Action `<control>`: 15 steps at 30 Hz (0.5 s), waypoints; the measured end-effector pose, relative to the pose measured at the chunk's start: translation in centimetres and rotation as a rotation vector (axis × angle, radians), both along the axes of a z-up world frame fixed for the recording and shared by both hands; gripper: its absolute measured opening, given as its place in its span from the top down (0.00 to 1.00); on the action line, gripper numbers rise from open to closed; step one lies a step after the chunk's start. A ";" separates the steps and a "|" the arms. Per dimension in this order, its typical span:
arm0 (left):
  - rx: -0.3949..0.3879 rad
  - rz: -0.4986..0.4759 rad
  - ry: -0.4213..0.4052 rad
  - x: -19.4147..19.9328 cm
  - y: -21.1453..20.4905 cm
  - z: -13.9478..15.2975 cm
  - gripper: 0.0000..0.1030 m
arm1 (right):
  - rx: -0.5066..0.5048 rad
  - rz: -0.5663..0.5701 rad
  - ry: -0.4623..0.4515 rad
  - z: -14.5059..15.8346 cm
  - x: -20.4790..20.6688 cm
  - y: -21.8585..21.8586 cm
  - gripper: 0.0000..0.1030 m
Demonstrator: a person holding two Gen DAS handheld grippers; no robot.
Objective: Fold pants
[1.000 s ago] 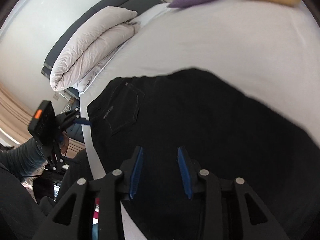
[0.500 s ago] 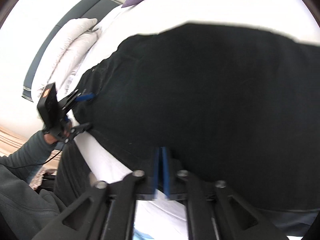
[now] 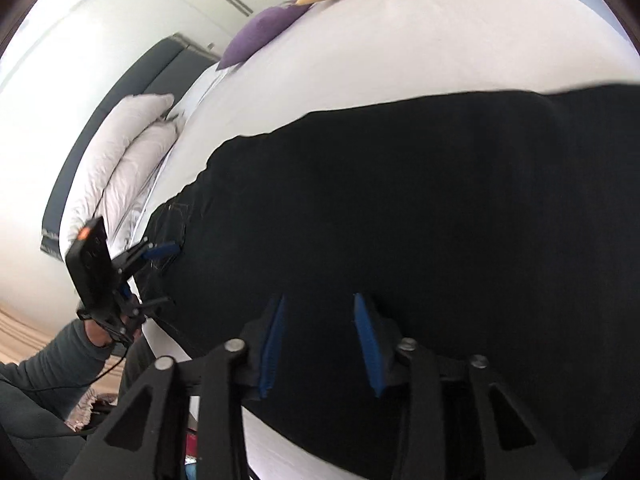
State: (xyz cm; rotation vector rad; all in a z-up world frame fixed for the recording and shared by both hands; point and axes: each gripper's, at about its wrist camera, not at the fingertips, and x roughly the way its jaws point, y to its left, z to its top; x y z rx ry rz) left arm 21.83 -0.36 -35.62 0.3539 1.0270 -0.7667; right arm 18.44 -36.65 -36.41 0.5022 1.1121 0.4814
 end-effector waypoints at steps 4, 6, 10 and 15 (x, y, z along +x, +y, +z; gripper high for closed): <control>-0.060 0.050 0.014 -1.2 2.0 0.4 0.03 | -0.008 -0.170 0.018 -0.1 -4.6 -8.2 0.98; -0.052 0.059 0.017 -1.6 3.1 0.9 0.03 | -0.032 -0.262 0.029 0.8 -6.6 -10.9 0.98; -0.051 0.028 -0.035 -2.4 2.1 3.0 0.03 | -0.056 -0.336 -0.108 5.1 -8.0 -12.5 0.41; -0.062 -0.024 -0.090 -2.0 -2.0 4.9 0.03 | 0.023 -0.366 -0.111 4.0 -4.2 -12.5 0.36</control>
